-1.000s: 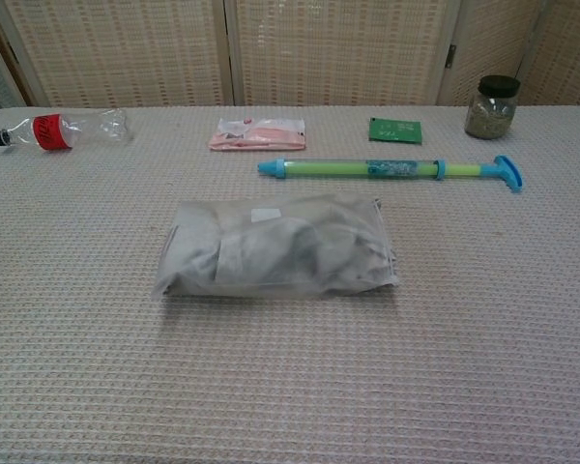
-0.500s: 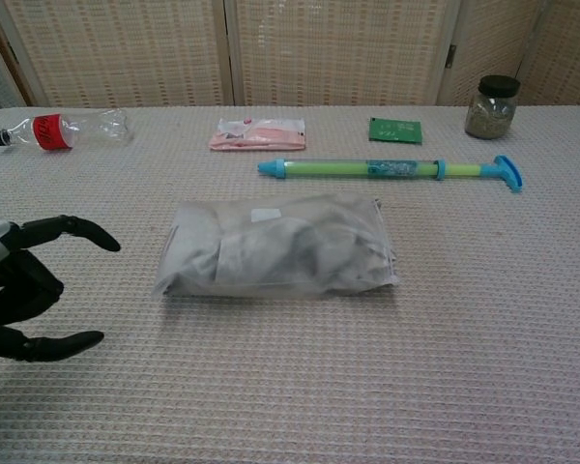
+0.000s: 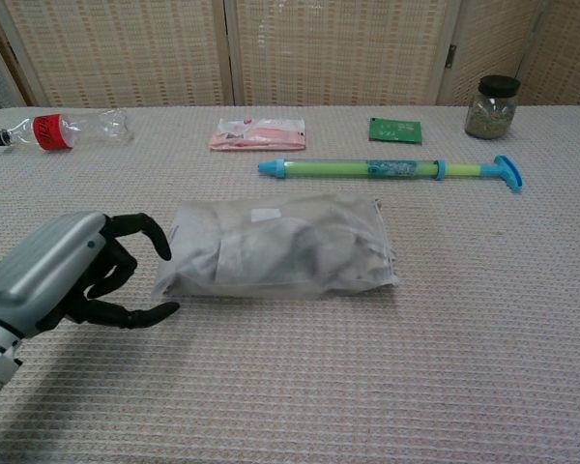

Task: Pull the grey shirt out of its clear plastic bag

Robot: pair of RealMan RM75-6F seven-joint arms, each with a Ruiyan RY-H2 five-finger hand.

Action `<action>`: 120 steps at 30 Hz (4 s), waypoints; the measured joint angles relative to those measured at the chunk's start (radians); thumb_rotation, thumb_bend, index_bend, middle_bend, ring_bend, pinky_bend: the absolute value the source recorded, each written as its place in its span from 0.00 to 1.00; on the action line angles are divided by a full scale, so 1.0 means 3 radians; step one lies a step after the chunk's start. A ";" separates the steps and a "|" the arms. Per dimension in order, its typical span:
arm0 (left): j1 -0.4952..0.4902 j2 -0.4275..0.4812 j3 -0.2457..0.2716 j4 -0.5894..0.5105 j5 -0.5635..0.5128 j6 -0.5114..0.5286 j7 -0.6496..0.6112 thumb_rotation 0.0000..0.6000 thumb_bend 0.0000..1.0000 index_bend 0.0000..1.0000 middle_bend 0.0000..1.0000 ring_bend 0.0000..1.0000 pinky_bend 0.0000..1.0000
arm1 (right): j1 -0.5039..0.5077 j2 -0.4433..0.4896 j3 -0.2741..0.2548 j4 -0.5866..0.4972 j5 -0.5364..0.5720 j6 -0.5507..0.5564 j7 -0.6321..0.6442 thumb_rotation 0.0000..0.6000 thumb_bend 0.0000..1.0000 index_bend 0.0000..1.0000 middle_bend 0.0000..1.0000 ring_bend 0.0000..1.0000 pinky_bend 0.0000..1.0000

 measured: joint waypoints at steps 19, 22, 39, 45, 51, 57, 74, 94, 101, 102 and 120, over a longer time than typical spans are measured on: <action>-0.0264 -0.0510 -0.0026 0.1005 -0.0031 0.0322 -0.0326 0.81 0.27 0.58 1.00 1.00 1.00 | 0.0038 0.0073 -0.0031 -0.0038 0.0011 -0.0065 0.0069 1.00 0.10 0.00 0.00 0.00 0.00; -0.0282 -0.0533 -0.0018 0.1061 -0.0050 0.0327 -0.0336 0.80 0.29 0.59 1.00 1.00 1.00 | 0.0036 0.0076 -0.0037 -0.0044 0.0003 -0.0059 0.0066 1.00 0.10 0.00 0.00 0.00 0.00; -0.0326 -0.0553 0.0073 0.1115 -0.0124 0.0335 -0.0391 0.83 0.54 0.66 1.00 1.00 1.00 | 0.0040 0.0079 -0.0044 -0.0054 0.0006 -0.0055 0.0045 1.00 0.10 0.00 0.00 0.00 0.00; -0.0321 -0.0520 0.0111 0.1052 -0.0124 0.0351 -0.0377 0.84 0.58 0.67 1.00 1.00 1.00 | 0.0049 0.0071 -0.0046 -0.0051 0.0010 -0.0073 0.0036 1.00 0.10 0.00 0.00 0.00 0.00; -0.0314 -0.0444 0.0178 0.0939 -0.0110 0.0330 -0.0371 0.85 0.59 0.67 1.00 1.00 1.00 | 0.0117 -0.0052 -0.0014 0.0049 -0.0009 -0.0132 0.0041 1.00 0.11 0.01 0.00 0.00 0.00; -0.0304 -0.0384 0.0253 0.0901 -0.0082 0.0295 -0.0313 0.85 0.60 0.68 1.00 1.00 1.00 | 0.0381 -0.0297 0.0144 0.0348 0.0054 -0.0427 0.0157 1.00 0.15 0.10 0.00 0.00 0.00; -0.0320 -0.0288 0.0257 0.0705 -0.0053 0.0334 -0.0188 0.86 0.60 0.68 1.00 1.00 1.00 | 0.1475 -0.1571 0.0752 0.1720 0.0551 -0.1286 0.0423 1.00 0.26 0.37 0.00 0.00 0.00; -0.0336 -0.0206 0.0236 0.0649 -0.0061 0.0331 -0.0182 0.87 0.61 0.69 1.00 1.00 1.00 | 0.2117 -0.2368 0.1034 0.2650 0.0907 -0.1520 0.0311 1.00 0.31 0.44 0.00 0.00 0.00; -0.0343 -0.0184 0.0225 0.0640 -0.0063 0.0340 -0.0194 0.86 0.61 0.69 1.00 1.00 1.00 | 0.2252 -0.2512 0.1063 0.2841 0.1013 -0.1581 0.0243 1.00 0.32 0.46 0.00 0.00 0.00; -0.0344 -0.0181 0.0224 0.0640 -0.0064 0.0341 -0.0195 0.87 0.61 0.69 1.00 1.00 1.00 | 0.2258 -0.2524 0.1062 0.2857 0.1018 -0.1582 0.0239 1.00 0.32 0.46 0.00 0.00 0.00; -0.0373 -0.0160 0.0194 0.0676 -0.0091 0.0317 -0.0242 0.86 0.61 0.69 1.00 1.00 1.00 | 0.2335 -0.2682 0.1027 0.3090 0.1087 -0.1559 0.0261 1.00 0.35 0.54 0.00 0.00 0.00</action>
